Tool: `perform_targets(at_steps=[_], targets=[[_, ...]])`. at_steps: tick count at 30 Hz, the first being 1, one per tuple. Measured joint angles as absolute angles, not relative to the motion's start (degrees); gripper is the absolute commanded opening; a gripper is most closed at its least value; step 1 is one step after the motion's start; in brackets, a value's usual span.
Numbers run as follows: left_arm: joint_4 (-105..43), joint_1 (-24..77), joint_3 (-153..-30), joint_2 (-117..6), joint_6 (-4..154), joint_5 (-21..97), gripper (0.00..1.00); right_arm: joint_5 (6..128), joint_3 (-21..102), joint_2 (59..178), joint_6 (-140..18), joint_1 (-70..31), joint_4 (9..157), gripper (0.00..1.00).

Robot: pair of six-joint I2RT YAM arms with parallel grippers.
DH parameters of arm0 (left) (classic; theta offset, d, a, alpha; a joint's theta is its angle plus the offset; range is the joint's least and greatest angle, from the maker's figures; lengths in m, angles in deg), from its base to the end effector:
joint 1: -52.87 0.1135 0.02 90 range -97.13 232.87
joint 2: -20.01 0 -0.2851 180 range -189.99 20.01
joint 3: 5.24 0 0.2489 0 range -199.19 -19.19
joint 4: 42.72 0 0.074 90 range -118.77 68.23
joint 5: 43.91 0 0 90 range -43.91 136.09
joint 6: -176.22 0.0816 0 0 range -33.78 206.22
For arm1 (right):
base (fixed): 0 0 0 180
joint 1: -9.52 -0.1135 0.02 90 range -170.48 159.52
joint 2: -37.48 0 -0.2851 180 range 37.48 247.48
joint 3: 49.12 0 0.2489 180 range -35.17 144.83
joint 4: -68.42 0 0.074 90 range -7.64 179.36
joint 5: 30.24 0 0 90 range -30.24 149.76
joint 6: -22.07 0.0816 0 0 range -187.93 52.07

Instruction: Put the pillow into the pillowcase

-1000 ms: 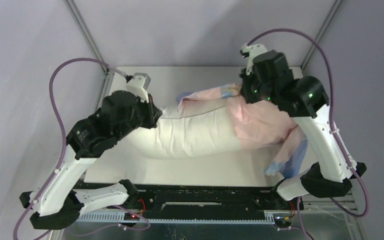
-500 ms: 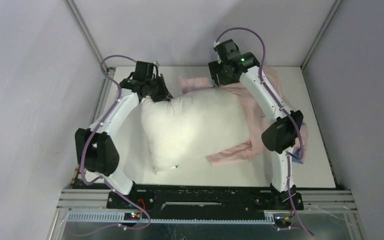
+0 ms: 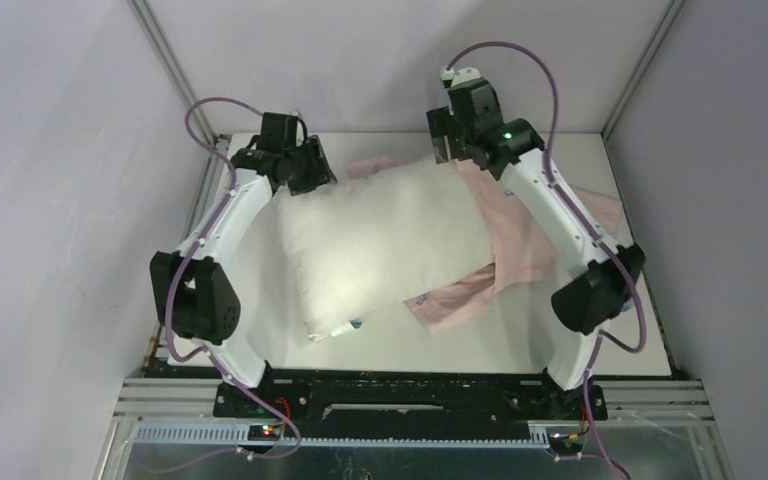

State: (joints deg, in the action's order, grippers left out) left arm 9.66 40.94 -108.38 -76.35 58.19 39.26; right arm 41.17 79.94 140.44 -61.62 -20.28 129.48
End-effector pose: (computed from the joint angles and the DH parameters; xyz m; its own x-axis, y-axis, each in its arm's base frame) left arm 0.3964 -0.0937 0.3155 -0.7518 -0.3181 -0.5777 -0.0755 0.9117 -0.4038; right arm 0.3874 0.1919 0.4141 -0.5211 -0.1784 -0.8347 -0.1882 0.9779 -0.0915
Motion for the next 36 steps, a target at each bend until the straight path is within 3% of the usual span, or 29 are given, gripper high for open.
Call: perform_targets(at_steps=[2, 4, 8, 13, 18, 22, 27, 30, 36], targets=[[9.97, 41.12, -108.34, -75.62, 58.3, 41.67, 0.9, 40.65, 79.56, 143.52, -62.36, -19.93, 128.08, 0.81], [9.9, 41.45, -107.64, -73.66, 58.23, 43.85, 0.99, 40.52, 77.97, 146.69, -62.54, -19.54, 126.83, 0.81], [7.15, 42.85, -97.73, -61.42, 57.14, 47.79, 1.0, 40.43, 73.27, 150.98, -61.99, -18.86, 125.41, 0.81], [2.62, 43.48, -79.37, -46.12, 53.97, 48.49, 1.0, 38.88, 65.07, 148.24, -60.48, -19.19, 119.31, 0.81], [-6.34, 43.52, -64.4, -45.77, 49.18, 42.52, 0.99, 35.58, 62.34, 144.27, -59.41, -20.41, 118.68, 0.81], [-14.07, 43.83, -59.99, -47.19, 44.99, 38.74, 0.8, 32.3, 63.11, 144.18, -59.72, -21.13, 119.01, 0.77], [-19.12, 43.87, -59.73, -49.5, 42.39, 36.86, 0.44, 27.1, 67.8, 147.41, -60.68, -21.04, 120.89, 0.59], [-20.39, 43.87, -59.46, -49.7, 41.82, 36.71, 0.3, 25.35, 68.88, 148.73, -61.03, -20.91, 121.3, 0.46], [-20.94, 43.79, -59.35, -49.75, 41.66, 36.62, 0.02, 23.25, 76.53, 152.77, -62.17, -20.0, 124.71, 0.0]])
